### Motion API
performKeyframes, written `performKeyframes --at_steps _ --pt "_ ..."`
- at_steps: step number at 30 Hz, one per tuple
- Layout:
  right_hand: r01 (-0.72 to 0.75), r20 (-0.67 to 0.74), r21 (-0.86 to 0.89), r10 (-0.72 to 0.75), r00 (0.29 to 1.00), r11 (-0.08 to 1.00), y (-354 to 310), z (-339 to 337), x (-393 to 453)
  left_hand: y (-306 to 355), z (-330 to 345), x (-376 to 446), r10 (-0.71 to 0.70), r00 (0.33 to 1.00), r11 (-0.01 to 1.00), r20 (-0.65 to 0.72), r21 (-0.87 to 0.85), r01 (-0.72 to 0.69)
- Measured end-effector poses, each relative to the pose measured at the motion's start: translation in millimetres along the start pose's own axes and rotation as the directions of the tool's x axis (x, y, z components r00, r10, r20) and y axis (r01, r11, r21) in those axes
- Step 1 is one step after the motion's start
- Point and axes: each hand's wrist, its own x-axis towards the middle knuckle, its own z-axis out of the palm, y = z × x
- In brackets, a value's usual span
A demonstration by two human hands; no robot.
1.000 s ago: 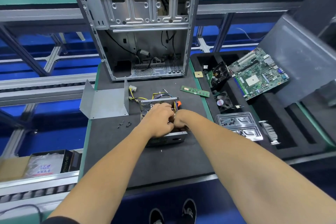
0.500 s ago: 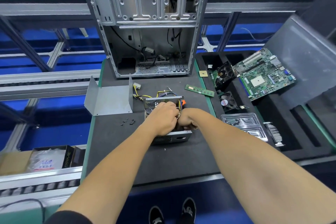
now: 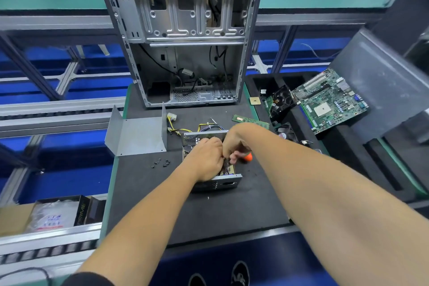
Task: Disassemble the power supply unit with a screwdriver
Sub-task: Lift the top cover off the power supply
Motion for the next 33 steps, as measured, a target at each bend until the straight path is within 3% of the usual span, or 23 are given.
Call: performKeyframes --at_steps 4,9,13,18,27,30,33 --pt "-0.035 0.014 -0.023 0.036 0.999 0.999 5.9 9.7 -2.4 1.1 -2.0 -0.6 0.004 1.000 1.000 -0.006 0.014 -0.004" --pt "0.065 -0.043 0.108 -0.061 0.997 0.992 11.6 16.5 2.7 2.0 -7.3 -3.8 -0.014 0.998 0.997 -0.062 -0.078 0.009" --pt "0.137 -0.016 0.134 -0.136 0.991 0.981 10.3 20.9 -1.0 3.7 -11.1 -8.3 -0.026 0.989 0.999 -0.148 -0.044 0.019" --pt "0.282 -0.141 0.172 -0.260 0.955 0.944 5.7 22.0 -2.3 -0.2 -17.8 -14.8 -0.160 0.955 0.974 -0.248 -0.198 0.112" --pt "0.272 -0.136 0.006 -0.269 0.953 0.962 -13.7 23.8 -24.5 -21.2 -37.2 -23.8 -0.389 0.920 0.792 0.036 -0.497 0.354" --pt "0.377 -0.150 -0.036 -0.378 0.914 0.926 -23.1 27.1 -29.9 -24.4 -46.8 -29.1 -0.359 0.915 0.715 0.186 -0.576 0.397" --pt "0.442 -0.108 -0.049 -0.445 0.889 0.896 -24.9 31.9 -29.5 -29.8 -50.4 -39.2 -0.296 0.878 0.696 0.375 -0.545 0.467"
